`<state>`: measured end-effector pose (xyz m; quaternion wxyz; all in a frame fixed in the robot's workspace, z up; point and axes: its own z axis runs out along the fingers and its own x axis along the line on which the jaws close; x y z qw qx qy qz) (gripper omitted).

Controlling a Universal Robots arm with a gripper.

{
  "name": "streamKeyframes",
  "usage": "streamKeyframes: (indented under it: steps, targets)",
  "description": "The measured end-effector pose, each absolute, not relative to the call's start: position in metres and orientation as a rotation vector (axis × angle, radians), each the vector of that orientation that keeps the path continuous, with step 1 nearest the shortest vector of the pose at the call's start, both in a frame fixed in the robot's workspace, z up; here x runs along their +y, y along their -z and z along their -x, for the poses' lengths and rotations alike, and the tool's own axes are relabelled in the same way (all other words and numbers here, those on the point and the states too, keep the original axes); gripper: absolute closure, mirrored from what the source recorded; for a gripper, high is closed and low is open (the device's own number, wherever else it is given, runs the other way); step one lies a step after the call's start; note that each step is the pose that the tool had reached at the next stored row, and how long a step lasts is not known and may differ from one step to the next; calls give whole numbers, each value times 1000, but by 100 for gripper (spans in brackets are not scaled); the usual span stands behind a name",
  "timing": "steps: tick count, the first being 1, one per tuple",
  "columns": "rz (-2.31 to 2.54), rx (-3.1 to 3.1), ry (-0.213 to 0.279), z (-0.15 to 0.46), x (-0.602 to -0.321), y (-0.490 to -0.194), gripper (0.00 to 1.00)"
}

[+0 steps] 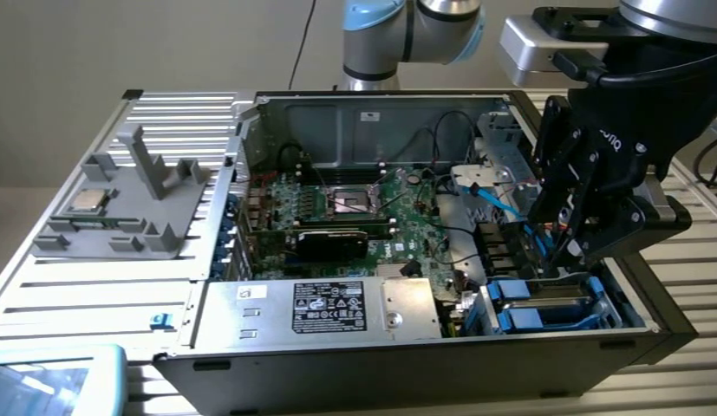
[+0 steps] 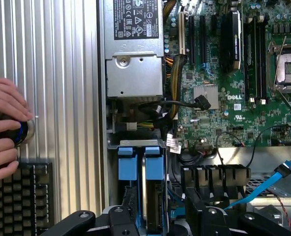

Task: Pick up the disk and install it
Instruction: 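Insert the disk into the insertion slot, then insert the first disk wire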

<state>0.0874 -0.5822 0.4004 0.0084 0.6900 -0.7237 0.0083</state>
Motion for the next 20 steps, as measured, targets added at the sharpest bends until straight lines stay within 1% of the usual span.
streamKeyframes:
  steps: [7, 8, 10, 11, 20]
  targets:
    - [-2156, -2261, -26, -87, -582, -400, 48]
    - [-2156, -2261, -26, -88, -582, -400, 47]
    - [-2157, -2262, -26, -90, -582, -400, 47]
    - [-2156, -2262, -26, -93, -582, -400, 40]
    - [-2156, -2266, -23, -121, -581, -396, 40]
